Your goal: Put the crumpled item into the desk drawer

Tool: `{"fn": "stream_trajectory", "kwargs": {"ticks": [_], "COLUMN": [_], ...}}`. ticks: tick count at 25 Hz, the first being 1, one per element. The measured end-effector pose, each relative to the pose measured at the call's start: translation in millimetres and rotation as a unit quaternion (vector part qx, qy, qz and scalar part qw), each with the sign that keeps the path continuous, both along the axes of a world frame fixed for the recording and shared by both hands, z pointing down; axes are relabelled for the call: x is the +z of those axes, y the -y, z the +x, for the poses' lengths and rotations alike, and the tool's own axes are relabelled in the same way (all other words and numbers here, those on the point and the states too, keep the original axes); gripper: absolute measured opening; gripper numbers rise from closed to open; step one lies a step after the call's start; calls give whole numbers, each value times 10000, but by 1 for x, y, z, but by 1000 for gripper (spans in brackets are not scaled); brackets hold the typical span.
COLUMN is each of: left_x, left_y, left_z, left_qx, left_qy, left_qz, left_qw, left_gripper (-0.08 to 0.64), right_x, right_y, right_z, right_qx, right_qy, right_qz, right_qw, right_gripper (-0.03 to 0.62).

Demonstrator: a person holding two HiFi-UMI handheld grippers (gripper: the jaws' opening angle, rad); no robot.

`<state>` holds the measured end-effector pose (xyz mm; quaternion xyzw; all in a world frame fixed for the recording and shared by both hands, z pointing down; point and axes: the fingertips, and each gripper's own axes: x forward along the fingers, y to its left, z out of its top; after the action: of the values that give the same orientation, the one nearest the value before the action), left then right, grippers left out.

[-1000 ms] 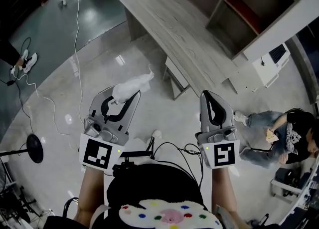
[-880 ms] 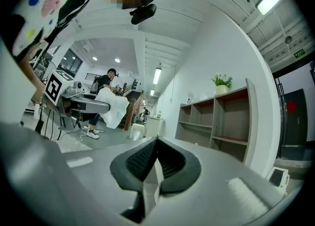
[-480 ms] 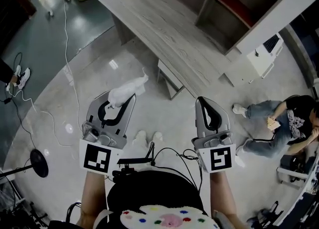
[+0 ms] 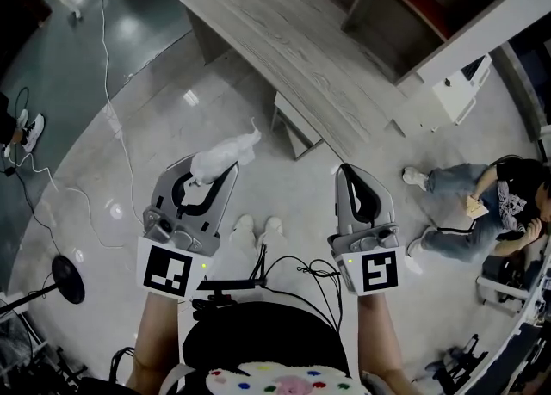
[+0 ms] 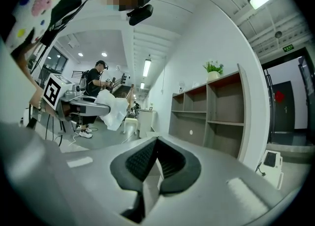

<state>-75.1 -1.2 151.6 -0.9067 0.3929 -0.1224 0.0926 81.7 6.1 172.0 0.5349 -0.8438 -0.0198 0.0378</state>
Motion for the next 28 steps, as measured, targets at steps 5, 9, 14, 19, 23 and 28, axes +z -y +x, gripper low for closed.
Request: {"fn": "stream_trajectory", "kwargs": {"ticks": [5,9,14,19,23,28], "left_x": [28,48,82,121,153,189], "left_y": [10,24,46,59,71,83], "left_z": [-3,-3,4,5,8,18], "left_qx": [83,182,268,305,357,498], "left_qy": [4,48,124,194,192,207], "left_qz": [-243,-218,-242,-415,-581,-707], "left_qw": [9997,9996,9993,9985,9975,9960], "left_gripper": [63,63,63,63,63,63], "right_x": [29,52,102,146,185,237], "right_y": [13,23,35,48,57,70], "right_z": [-9,-18,-16,-22,-20,-11], "right_qx": [-57,-125,-361,-382,-325,-189], "right_qy": [4,83,-178,-60,103,283], "right_qz": [-239,-395,-658,-940,-1207,-1600], "right_qw": [9997,9991,9970,9948,9921,9865], "right_gripper": [9,9,9,9,11,9]}}
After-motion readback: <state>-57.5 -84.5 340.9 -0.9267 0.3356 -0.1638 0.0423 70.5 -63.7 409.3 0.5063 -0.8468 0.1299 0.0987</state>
